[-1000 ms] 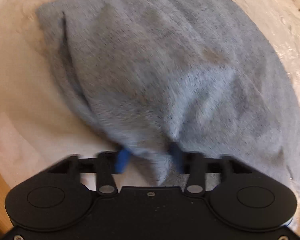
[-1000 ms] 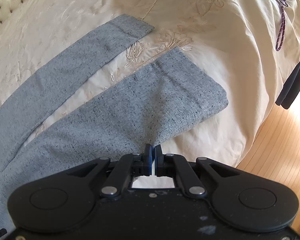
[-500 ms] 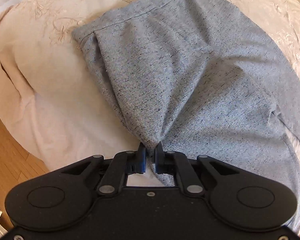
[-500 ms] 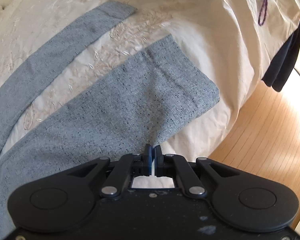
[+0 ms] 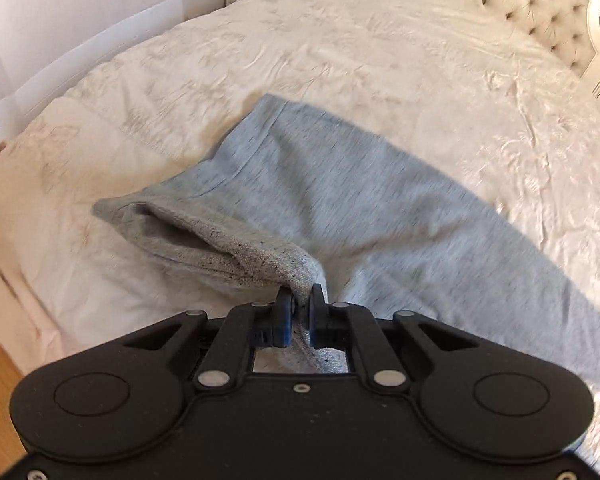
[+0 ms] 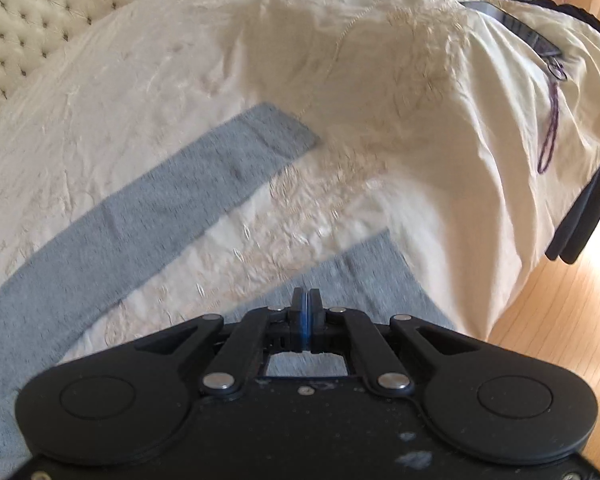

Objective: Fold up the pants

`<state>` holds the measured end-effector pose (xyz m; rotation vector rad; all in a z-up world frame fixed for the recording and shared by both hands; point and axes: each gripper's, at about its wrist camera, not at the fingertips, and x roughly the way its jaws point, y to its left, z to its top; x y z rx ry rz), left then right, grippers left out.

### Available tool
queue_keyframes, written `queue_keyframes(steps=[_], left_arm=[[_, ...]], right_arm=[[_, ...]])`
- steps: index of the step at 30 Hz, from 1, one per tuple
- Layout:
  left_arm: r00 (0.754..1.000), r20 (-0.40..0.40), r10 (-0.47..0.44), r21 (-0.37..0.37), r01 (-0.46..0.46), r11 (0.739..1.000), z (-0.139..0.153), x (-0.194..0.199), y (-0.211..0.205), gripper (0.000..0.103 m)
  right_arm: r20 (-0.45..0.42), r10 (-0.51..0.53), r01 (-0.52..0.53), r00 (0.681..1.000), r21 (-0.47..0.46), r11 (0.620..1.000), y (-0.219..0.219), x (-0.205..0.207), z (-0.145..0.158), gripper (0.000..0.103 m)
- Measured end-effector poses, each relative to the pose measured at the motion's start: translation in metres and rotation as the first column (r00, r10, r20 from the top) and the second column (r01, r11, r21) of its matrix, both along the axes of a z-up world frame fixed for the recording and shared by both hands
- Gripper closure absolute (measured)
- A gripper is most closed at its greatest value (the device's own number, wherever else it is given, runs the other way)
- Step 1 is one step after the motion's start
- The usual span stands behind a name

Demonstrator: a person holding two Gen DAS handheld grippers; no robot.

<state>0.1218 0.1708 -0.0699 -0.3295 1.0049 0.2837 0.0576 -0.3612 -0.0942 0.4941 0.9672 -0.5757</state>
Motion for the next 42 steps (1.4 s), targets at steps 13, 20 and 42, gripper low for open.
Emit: queue_keyframes(steps=[13,20,42], left_arm=[[0.991,-0.122,-0.052,0.13,0.068,0.989,-0.028,0.0,-0.02,0.093],[0.985,-0.118,-0.124,0.148,0.14,0.979,-0.028,-0.002,-0.018,0.092],[0.981,-0.131,-0.145,0.153,0.165,0.974,-0.036,0.001,-0.023,0.092]], right_arm=[[-0.152,-0.204,0.233,0.967,0.209,0.95,-0.038,-0.061,-0.063,0.068],[-0.2,-0.279,0.328,0.939,0.282,0.901,-0.017,-0.093,-0.11,0.064],[-0.119,-0.186,0.201,0.975,0.132,0.971,-0.034,-0.075,-0.079,0.064]])
